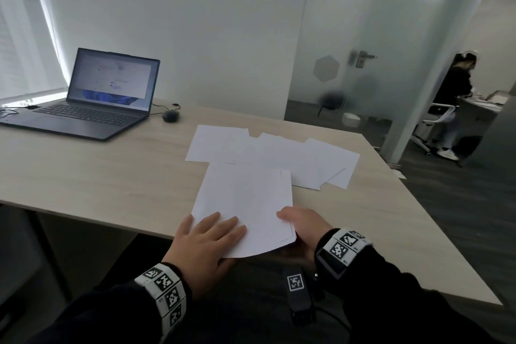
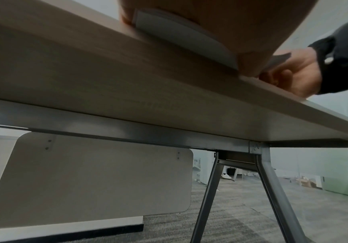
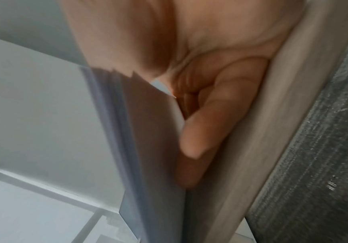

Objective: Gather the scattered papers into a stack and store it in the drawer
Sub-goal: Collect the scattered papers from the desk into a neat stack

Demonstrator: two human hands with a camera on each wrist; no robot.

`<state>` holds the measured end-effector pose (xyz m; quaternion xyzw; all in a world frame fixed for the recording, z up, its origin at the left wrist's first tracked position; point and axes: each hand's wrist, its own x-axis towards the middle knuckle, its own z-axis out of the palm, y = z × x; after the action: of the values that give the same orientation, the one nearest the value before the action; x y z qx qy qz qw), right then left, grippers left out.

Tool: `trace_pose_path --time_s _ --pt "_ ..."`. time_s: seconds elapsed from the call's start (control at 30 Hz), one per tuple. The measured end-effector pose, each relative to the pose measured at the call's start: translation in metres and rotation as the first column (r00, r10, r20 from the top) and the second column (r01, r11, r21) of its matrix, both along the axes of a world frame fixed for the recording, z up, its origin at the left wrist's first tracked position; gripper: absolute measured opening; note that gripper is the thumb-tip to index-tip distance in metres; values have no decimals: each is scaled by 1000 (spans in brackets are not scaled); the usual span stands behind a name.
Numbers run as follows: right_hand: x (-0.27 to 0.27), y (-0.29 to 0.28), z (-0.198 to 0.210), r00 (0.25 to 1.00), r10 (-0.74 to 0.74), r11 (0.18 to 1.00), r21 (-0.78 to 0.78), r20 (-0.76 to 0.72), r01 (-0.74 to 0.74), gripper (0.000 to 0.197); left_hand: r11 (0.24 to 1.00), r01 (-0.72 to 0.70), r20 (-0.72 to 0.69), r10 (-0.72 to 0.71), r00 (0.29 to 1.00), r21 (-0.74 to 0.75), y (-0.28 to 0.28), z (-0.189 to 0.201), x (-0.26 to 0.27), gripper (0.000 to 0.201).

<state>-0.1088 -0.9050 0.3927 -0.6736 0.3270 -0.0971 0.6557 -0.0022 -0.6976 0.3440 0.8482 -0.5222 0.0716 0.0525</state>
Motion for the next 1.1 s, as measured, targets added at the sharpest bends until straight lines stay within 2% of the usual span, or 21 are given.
trace_pose_path --time_s 0.03,0.07,0.13,0.2,0.3,0.37,0.43,0.57,0.63,0.7,0.77,0.83,0.87,0.97,1.03,1.1 --pt "0 1 2 1000 20 999 -46 -20 -21 8 1000 -2 -9 2 1000 12 0 1 -1 59" --pt "0 1 1 999 30 996 -78 -25 -32 12 1000 -7 -25 8 1000 24 0 1 -3 61" --pt "0 -2 -2 999 38 996 -83 -1 -38 37 1000 -14 -58 15 998 26 -2 3 -7 66" --pt "-5 -6 -9 998 27 997 -74 59 -22 48 1000 7 -104 -7 995 2 -4 6 -10 70" --pt "-22 -17 -8 988 -67 997 -13 138 70 46 992 66 -201 -86 976 -104 -14 12 -12 75" --pt "-37 -31 -6 976 -146 989 25 160 144 34 974 82 -314 -147 938 -211 -23 21 -14 82" --pt "-53 -52 -8 958 -226 974 66 177 217 32 941 41 -419 -188 888 -336 -34 28 -15 85" --pt "-84 -89 -9 877 -435 897 186 204 401 30 871 -145 -609 -201 767 -470 -66 49 -15 50" --pt "-95 -105 -7 829 -509 855 242 231 458 25 862 -202 -642 -170 748 -464 -87 63 -11 41" --pt "-103 -115 -6 783 -559 823 299 273 483 21 885 -239 -680 -111 725 -399 -110 77 -4 39" --pt "-108 -122 -8 734 -604 789 364 309 495 22 939 -229 -698 -16 716 -256 -137 92 4 38" --pt "-111 -125 -10 704 -630 765 417 327 491 18 991 -130 -596 84 798 -34 -164 105 10 36" --pt "-112 -126 -10 697 -635 760 433 333 485 16 994 -89 -510 112 853 69 -178 110 14 36" --pt "-112 -127 -12 688 -640 758 425 341 495 13 949 -67 -248 148 957 308 -214 116 35 40" --pt "-113 -127 -13 701 -619 777 410 354 479 13 901 -94 -99 149 984 423 -235 111 55 46" --pt "-114 -128 -15 710 -600 789 418 369 450 14 862 -123 -32 159 987 491 -254 102 74 50"
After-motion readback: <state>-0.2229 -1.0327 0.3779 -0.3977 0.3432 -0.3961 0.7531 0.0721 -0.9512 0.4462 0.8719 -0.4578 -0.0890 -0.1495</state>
